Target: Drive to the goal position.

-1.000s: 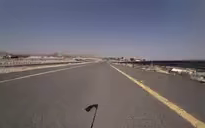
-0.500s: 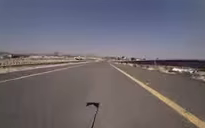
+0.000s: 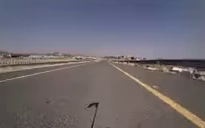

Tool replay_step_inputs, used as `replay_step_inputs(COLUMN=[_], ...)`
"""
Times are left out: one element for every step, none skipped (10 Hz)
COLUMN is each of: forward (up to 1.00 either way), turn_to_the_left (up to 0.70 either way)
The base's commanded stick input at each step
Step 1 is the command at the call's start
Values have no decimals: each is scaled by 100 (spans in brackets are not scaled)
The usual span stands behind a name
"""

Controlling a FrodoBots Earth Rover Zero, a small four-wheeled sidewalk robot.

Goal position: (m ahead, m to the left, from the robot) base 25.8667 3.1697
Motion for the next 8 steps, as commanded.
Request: replay_step_inputs(forward=[70, 70, 70, 70, 70, 70, 70, 70], turn_to_the_left=[-1, -1, -1, -1, -1, -1, -1, -1])
